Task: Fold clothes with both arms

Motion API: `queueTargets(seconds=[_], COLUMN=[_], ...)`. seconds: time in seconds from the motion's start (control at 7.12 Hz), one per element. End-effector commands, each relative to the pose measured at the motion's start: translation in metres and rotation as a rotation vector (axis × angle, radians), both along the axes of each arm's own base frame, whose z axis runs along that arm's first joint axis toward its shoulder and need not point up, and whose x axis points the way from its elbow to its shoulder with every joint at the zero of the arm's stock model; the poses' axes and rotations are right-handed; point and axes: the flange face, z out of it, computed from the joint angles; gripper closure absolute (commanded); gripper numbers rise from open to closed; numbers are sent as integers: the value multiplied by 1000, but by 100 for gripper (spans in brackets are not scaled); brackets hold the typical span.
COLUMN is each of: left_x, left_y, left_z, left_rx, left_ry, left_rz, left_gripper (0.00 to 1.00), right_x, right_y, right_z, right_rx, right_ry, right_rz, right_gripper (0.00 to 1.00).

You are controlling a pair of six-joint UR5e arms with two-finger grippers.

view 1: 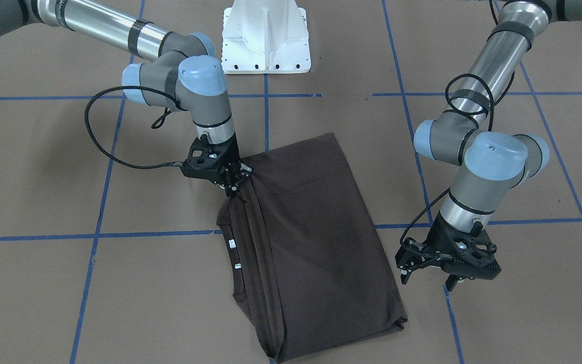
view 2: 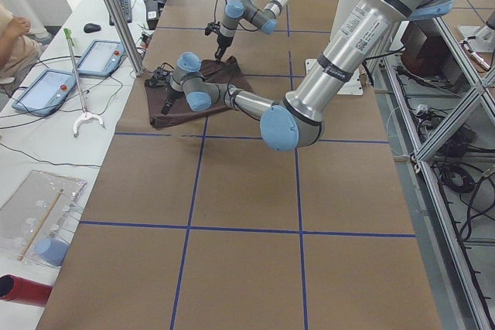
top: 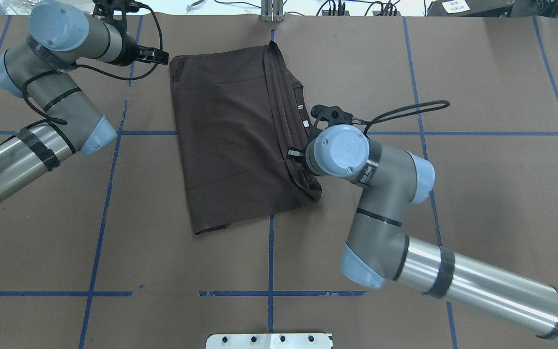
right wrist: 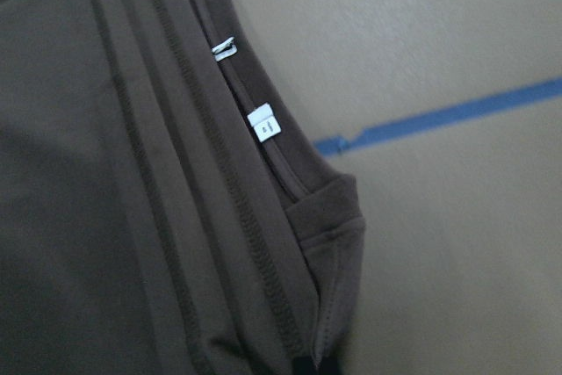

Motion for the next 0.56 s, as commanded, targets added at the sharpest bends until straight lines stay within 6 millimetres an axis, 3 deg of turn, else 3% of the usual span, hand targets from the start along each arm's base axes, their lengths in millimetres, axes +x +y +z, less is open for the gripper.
queueTargets(seconds=[0.0, 0.14, 0.28, 0.42], left_x=[9, 10, 10, 11], left_y=[7, 8, 9, 9], left_z=[-8, -9, -10, -10], left_rx=[11, 12, 14, 14], left_ry=[9, 10, 11, 11], left_rz=[15, 17, 17, 18], left_gripper=[0, 0, 0, 0], right_x=[40, 34, 33, 32], right_y=[104, 120, 122, 125], right_z=[17, 21, 25, 21], right_rx=[11, 22, 22, 31], right_ry=[-3, 6, 13, 11], right_rz=[-10, -13, -19, -34], right_gripper=[100, 100, 80, 1])
